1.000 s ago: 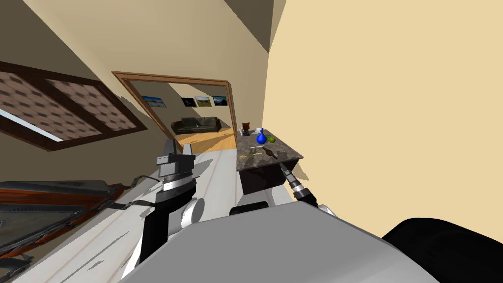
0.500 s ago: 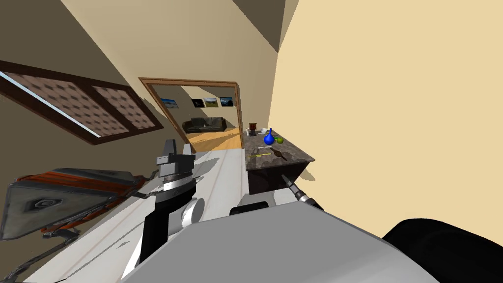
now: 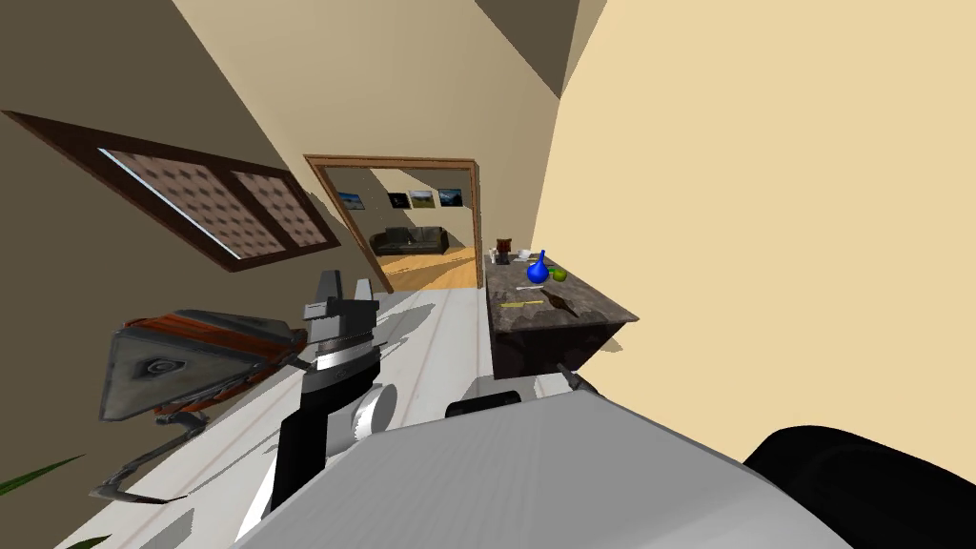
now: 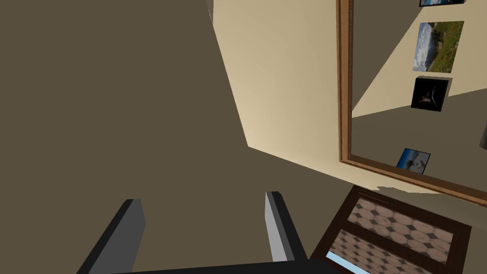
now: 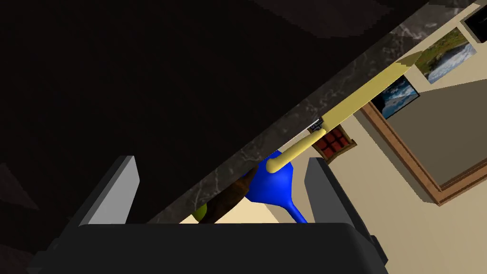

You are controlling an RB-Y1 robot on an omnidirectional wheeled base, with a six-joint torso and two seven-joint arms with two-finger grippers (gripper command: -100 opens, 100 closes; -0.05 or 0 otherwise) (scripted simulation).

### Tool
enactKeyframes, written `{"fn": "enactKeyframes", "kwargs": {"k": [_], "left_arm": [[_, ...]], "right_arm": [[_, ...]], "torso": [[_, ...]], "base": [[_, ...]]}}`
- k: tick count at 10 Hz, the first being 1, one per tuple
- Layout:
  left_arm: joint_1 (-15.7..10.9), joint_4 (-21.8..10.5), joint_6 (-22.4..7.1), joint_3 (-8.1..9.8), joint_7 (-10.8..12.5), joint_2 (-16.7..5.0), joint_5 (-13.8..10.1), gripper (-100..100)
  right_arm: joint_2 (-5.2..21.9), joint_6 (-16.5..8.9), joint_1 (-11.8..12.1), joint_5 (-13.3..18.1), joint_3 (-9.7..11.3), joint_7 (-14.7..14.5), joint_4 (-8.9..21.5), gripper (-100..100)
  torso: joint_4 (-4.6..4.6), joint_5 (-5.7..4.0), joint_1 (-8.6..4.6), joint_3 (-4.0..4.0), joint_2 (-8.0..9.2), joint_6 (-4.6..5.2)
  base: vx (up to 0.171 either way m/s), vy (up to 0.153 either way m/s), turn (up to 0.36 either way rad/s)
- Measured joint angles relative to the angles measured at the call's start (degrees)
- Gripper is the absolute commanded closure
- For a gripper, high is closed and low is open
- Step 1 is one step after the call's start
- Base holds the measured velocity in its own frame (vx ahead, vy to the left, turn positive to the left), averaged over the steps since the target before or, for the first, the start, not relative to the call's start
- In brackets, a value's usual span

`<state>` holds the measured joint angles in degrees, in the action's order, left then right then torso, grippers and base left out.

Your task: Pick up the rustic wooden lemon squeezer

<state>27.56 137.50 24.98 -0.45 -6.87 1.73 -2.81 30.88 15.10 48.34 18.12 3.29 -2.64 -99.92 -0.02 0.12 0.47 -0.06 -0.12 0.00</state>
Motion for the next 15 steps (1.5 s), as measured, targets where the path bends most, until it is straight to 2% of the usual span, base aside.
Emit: {"fn": "enactKeyframes", "kwargs": {"k": [2,3,4,5,6,7,8,9,10,11,12,13,14,15], "left_arm": [[0.00,0.00,0.00,0.00,0.00,0.00,0.00,0],[0.00,0.00,0.00,-0.01,0.00,0.01,0.00,0],[0.00,0.01,0.00,0.00,0.00,0.00,0.00,0],[0.00,0.00,0.00,0.01,0.00,0.00,0.00,0],[0.00,0.00,0.00,0.00,0.00,0.00,0.00,0],[0.01,0.00,0.00,0.01,0.00,-0.01,0.00,0],[0.00,0.00,0.00,0.00,0.00,0.00,0.00,0],[0.01,0.01,0.00,0.01,0.00,0.00,0.00,0],[0.01,0.00,0.00,0.00,0.00,0.00,0.00,0],[0.01,0.01,0.00,0.01,0.00,0.00,0.00,0],[0.01,0.00,0.00,0.01,0.00,0.00,0.00,0],[0.01,0.01,0.00,0.00,0.00,0.00,0.00,0],[0.02,0.01,0.01,0.01,0.00,0.00,0.00,0],[0.01,0.01,0.00,0.01,0.00,0.00,0.00,0]], "right_arm": [[2.82,-2.49,0.98,0.58,0.43,-0.12,2.07,-100],[4.94,-4.90,3.21,1.16,0.78,-0.24,1.96,-100],[6.51,-5.35,3.13,1.30,0.79,-0.31,4.02,-100],[6.69,-5.12,2.97,1.50,0.90,-0.54,5.46,-100],[7.42,-5.03,3.70,2.14,1.02,-1.26,8.21,-100],[8.51,-5.81,4.18,2.29,1.26,-1.42,8.74,-100],[10.45,-7.49,6.58,2.57,1.28,-1.52,8.21,-100],[11.47,-8.88,6.97,2.76,1.65,-1.59,8.48,-100],[11.97,-10.18,8.01,3.61,2.08,-2.40,9.60,-100],[13.10,-10.35,8.56,3.67,1.97,-2.67,10.99,-100],[15.83,-10.73,10.53,3.46,1.69,-2.45,11.88,-100],[17.62,-12.87,11.92,4.08,2.48,-2.92,12.59,-100],[17.95,-13.88,12.45,4.61,2.65,-3.60,13.83,-100],[18.84,-13.06,11.90,5.14,2.91,-4.31,18.59,-100]], "torso": [[-0.01,0.02,0.08,-0.03,-0.05,-0.01],[-0.03,0.08,0.34,-0.08,-0.13,0.00],[-0.02,0.06,0.18,-0.05,-0.06,0.01],[0.01,-0.01,-0.16,0.04,0.09,0.02],[0.01,-0.03,-0.17,0.02,0.04,0.00],[0.00,-0.02,-0.20,-0.01,0.00,0.01],[-0.01,0.01,-0.03,-0.03,-0.05,0.01],[-0.01,0.00,-0.07,-0.05,-0.07,0.01],[-0.03,0.01,0.01,-0.09,-0.15,0.00],[-0.03,0.01,-0.06,-0.07,-0.11,0.02],[-0.04,0.02,-0.09,-0.10,-0.16,-0.01],[-0.08,0.02,0.05,-0.23,-0.41,-0.01],[-0.09,0.02,0.00,-0.22,-0.36,0.02],[-0.07,0.00,-0.08,-0.19,-0.31,0.00]], "base": [[0.095,0.204,0.167],[0.074,0.179,0.075],[0.030,0.068,-0.004],[0.065,0.090,0.162],[0.077,0.083,0.065],[0.093,0.132,0.133],[0.093,0.115,0.053],[0.119,0.135,0.142],[0.102,0.117,0.046],[0.121,0.110,0.115],[0.206,0.154,0.176],[0.174,0.124,0.035],[0.151,0.107,0.062],[0.123,0.058,0.040]]}}
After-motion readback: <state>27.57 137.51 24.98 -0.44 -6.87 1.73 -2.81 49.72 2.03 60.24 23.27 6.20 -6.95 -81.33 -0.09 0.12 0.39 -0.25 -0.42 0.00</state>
